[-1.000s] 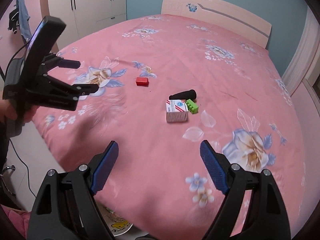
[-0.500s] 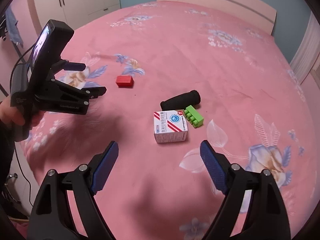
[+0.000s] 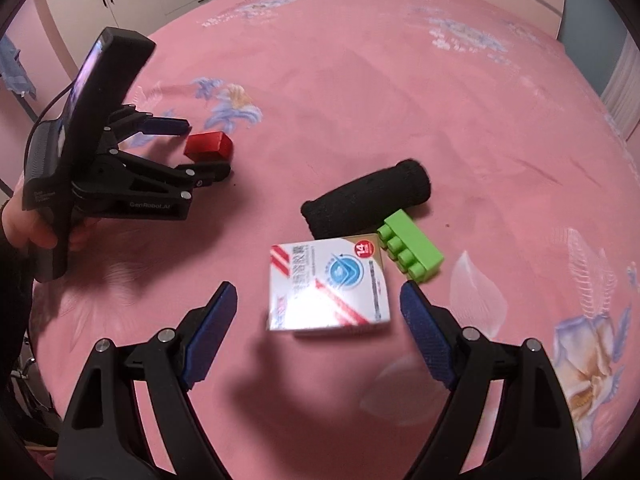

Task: Collect trash
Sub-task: 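Grasp the red block with the left tool while the right tool grasps the white medicine box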

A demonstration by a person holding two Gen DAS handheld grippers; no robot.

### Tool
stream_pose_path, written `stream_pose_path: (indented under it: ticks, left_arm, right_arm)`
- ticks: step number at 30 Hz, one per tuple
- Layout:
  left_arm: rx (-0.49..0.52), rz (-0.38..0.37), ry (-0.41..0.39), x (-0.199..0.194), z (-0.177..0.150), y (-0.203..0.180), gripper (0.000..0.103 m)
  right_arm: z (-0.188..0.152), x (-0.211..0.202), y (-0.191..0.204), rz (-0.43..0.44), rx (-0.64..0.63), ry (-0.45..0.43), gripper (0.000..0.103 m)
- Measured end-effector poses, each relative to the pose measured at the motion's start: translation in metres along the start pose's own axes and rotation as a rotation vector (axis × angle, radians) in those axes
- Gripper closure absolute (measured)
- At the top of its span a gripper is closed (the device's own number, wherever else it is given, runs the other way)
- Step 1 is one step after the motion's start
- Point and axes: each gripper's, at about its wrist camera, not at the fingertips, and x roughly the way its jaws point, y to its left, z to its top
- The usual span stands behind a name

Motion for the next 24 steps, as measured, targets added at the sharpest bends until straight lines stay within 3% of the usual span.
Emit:
stream_pose_path:
  ticks: [4,10,14,24]
  left_arm:
    - [-0.017,-0.040,-0.008,0.006,0.004,0.001,0.033]
    - [-0.001,-0.071,0.009,0.008,0.004,-0.004,0.056]
    - [-0.004,-0.063,0.025,0.007,0.004,-0.005,0.057]
    - [-0.053,-0.064,0.065,-0.016,-0.008,-0.010,0.057]
  right_arm:
    - [0.000,0.021,-0.003,0.009,0.009,0.026,0.021]
    - [-0.001,0.030,-0.001,-0.017,-0.016,0.025,0.037]
    - [-0.001,0.030,-0.006,-0.015,-0.004,0.028,0.047]
    - [-0.007,0.010,-0.006,-0.001,0.022,0.005,0.048]
